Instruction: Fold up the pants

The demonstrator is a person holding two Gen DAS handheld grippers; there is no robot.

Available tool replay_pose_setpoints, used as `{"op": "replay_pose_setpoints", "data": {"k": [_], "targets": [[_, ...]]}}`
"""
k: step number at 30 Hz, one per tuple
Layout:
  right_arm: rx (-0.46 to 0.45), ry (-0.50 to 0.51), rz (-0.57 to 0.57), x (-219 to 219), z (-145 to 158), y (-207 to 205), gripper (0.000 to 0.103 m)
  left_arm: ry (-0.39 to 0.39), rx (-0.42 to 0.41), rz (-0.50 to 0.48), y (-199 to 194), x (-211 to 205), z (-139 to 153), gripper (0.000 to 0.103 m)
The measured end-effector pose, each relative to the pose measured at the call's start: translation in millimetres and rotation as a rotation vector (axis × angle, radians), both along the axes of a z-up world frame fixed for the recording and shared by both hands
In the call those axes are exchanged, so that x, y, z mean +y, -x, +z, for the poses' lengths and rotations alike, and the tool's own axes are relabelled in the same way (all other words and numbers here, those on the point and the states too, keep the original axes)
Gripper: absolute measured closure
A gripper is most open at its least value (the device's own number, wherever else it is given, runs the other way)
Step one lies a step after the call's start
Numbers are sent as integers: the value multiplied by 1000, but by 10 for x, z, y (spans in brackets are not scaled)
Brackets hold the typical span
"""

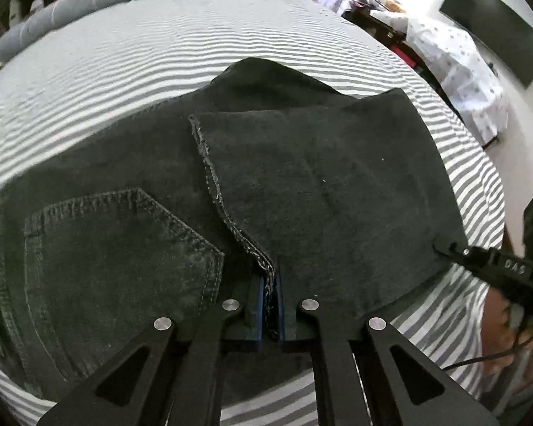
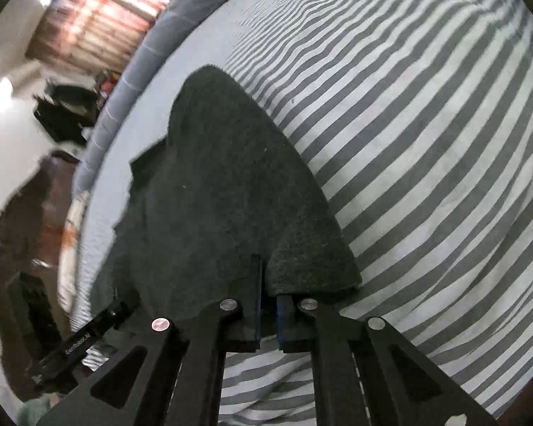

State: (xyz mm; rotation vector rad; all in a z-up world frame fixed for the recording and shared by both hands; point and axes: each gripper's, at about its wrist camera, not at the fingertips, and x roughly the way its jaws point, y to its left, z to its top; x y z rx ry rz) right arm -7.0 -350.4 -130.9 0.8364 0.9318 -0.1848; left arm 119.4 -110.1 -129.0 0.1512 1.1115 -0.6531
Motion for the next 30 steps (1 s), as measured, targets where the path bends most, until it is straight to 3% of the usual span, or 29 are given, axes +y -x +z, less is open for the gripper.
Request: {"op": "replay_pose_setpoints", "data": {"k": [7,12,15,18,22,30], "targets": [[65,87,104,138,213,109,74,25,-37,26,57,159,190,86],[91,84,242,311,378,254,74,75,-174,74,107,347,457,86],[54,186,267,366,590,232,74,104,-185,50,76,254,541,85],[7,334,244,323,793,21,74,99,-164,19,72,120,483,85],[-6,415,226,201,864,-452,74,82,-126,-3,108,1,320,85],[64,482,232,48,624,-1218,76,44,-52,-6,63,-21,36,85]]}}
